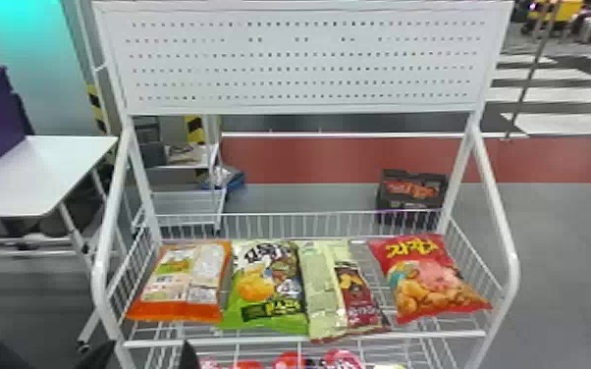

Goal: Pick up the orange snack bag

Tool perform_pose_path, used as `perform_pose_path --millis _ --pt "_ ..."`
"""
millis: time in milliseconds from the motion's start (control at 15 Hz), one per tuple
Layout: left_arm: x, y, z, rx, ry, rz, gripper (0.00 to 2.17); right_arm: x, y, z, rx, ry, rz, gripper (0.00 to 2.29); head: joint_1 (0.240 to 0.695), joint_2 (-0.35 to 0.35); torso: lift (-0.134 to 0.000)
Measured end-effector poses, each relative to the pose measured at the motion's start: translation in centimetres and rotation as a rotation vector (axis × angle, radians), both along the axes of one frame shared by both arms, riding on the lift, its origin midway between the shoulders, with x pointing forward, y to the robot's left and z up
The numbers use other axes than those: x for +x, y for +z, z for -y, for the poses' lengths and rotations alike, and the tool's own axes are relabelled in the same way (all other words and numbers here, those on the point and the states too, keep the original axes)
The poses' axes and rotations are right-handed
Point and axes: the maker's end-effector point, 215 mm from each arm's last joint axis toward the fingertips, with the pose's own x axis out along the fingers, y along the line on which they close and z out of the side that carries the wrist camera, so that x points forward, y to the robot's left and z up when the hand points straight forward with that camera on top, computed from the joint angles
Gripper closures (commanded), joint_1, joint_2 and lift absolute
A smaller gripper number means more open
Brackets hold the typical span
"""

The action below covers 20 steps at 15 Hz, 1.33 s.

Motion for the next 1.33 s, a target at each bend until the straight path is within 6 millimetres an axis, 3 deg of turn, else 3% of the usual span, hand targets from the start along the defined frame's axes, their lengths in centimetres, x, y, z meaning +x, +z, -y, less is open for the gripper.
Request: perform_pose_path --millis 267,733,1200,1333 --pt "4.4 -1.5 1.8 0.054 -0.015 -0.072 0.05 0.0 0.1 0.0 -0.002 0.001 0.002 0.19 0.499 0.000 0.000" --pt "11.0 -3.2 1.5 0.070 0.006 -0.170 0.05 0.0 -0.2 -0.1 -0.002 0.005 -0.002 0.19 0.499 0.000 0.000" --pt "15.3 -5.2 0.5 0.115 0.038 -0.240 0.05 0.0 -0.4 -0.1 -0.002 0.005 -0.004 0.19 0.499 0.000 0.000" --pt "16.1 -5.6 0.0 0.118 0.040 -0.255 0.14 0.1 -0.5 0.0 -0.002 0.004 -0.005 0.19 0.499 0.000 0.000"
